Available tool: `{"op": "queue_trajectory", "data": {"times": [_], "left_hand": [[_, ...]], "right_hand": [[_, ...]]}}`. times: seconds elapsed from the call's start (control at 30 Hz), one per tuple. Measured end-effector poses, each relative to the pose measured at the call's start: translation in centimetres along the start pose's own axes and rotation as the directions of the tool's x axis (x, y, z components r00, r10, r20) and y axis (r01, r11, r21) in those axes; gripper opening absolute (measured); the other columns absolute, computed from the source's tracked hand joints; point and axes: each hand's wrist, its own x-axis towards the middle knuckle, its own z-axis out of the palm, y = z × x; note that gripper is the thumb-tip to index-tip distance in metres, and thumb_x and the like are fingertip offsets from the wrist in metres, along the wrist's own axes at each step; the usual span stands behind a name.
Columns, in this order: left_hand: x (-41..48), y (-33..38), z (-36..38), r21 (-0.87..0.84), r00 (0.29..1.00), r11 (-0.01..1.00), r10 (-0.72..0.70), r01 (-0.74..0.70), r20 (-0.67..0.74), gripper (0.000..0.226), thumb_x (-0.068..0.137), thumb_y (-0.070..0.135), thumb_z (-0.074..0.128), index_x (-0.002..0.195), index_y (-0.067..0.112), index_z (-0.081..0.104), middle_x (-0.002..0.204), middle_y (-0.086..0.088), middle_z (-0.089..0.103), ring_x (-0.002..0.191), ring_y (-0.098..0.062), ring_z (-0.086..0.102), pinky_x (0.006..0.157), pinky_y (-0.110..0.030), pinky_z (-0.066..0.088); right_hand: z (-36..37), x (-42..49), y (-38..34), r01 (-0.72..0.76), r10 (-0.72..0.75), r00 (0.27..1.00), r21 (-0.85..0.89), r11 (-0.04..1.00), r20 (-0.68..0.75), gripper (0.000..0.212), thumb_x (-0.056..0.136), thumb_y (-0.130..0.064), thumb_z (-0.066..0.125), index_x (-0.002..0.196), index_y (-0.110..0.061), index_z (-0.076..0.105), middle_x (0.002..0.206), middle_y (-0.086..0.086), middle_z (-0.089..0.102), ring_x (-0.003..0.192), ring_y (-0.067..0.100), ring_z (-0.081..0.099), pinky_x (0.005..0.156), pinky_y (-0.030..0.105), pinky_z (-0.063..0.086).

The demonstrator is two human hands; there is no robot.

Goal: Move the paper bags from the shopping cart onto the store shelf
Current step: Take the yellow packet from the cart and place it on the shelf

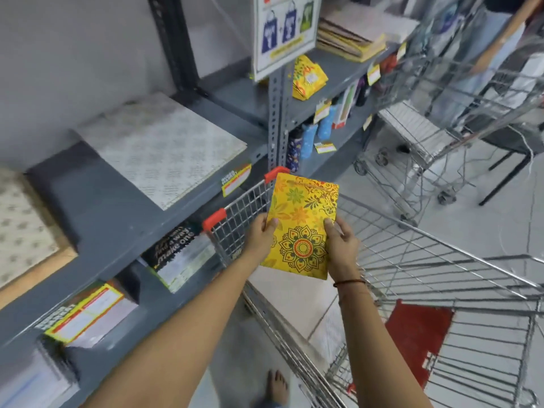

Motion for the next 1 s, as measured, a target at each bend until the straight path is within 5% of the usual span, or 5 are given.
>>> {"op": "queue_trajectory", "data": {"times": [0.17, 0.33, 0.8, 0.9, 1.0], "left_hand": [[-0.9, 3.2, -6.9, 0.075, 0.968, 0.989, 0.144, -0.131, -0.204, 0.035, 0.098, 0.026, 0.046, 0.120, 0.001, 0.054, 0.109, -0.010, 0.063, 0.101, -0.021, 0.058, 0.088, -0.035, 0.046], [-3.9, 4.5, -16.1, 0.060, 0.867, 0.974, 0.222, -0.218, -0.446, 0.026, 0.098, 0.019, 0.047, 0.112, -0.001, 0.058, 0.077, 0.005, 0.053, 0.067, -0.005, 0.048, 0.054, -0.001, 0.037], [-21.8, -0.1, -38.8, 0.011, 0.473, 0.985, 0.094, -0.174, -0.876, 0.028, 0.096, 0.023, 0.050, 0.109, 0.000, 0.061, 0.090, -0.005, 0.062, 0.081, -0.015, 0.054, 0.075, -0.027, 0.041], [-26.2, -2.5, -42.5, -0.006, 0.415, 0.996, 0.033, -0.093, -0.909, 0.030, 0.096, 0.027, 0.050, 0.108, 0.002, 0.062, 0.094, -0.004, 0.062, 0.088, -0.016, 0.055, 0.080, -0.029, 0.040], [-30.3, -5.1, -45.9, -0.129, 0.386, 0.990, -0.101, -0.048, -0.917, 0.030, 0.095, 0.024, 0.053, 0.116, 0.003, 0.061, 0.102, -0.006, 0.063, 0.094, -0.018, 0.056, 0.086, -0.031, 0.043]], "right_hand": [[7.5, -2.0, -2.2, 0.053, -0.049, 0.989, -0.019, 0.998, 0.142, 0.032, 0.097, -0.009, 0.048, 0.128, -0.001, 0.053, 0.094, 0.011, 0.063, 0.080, 0.023, 0.058, 0.074, 0.038, 0.051], [16.3, -5.7, -3.2, 0.151, -0.125, 0.946, -0.064, 0.986, 0.298, 0.034, 0.095, -0.012, 0.054, 0.128, -0.004, 0.052, 0.099, 0.012, 0.063, 0.091, 0.019, 0.063, 0.087, 0.037, 0.052], [34.6, -25.0, 2.9, 0.470, -0.097, 0.565, -0.223, 0.854, 0.819, 0.010, 0.091, -0.015, 0.060, 0.100, -0.012, 0.063, 0.089, 0.030, 0.068, 0.079, 0.038, 0.062, 0.080, 0.037, 0.052], [38.3, -29.4, 5.2, 0.434, -0.062, 0.497, -0.186, 0.881, 0.866, 0.013, 0.091, -0.007, 0.058, 0.103, -0.008, 0.063, 0.098, 0.018, 0.070, 0.070, 0.008, 0.061, 0.067, 0.005, 0.048], [41.7, -34.0, 7.6, 0.366, 0.018, 0.465, -0.210, 0.907, 0.885, 0.014, 0.093, -0.005, 0.055, 0.104, -0.005, 0.062, 0.098, 0.019, 0.070, 0.083, 0.023, 0.068, 0.078, 0.029, 0.054]]}}
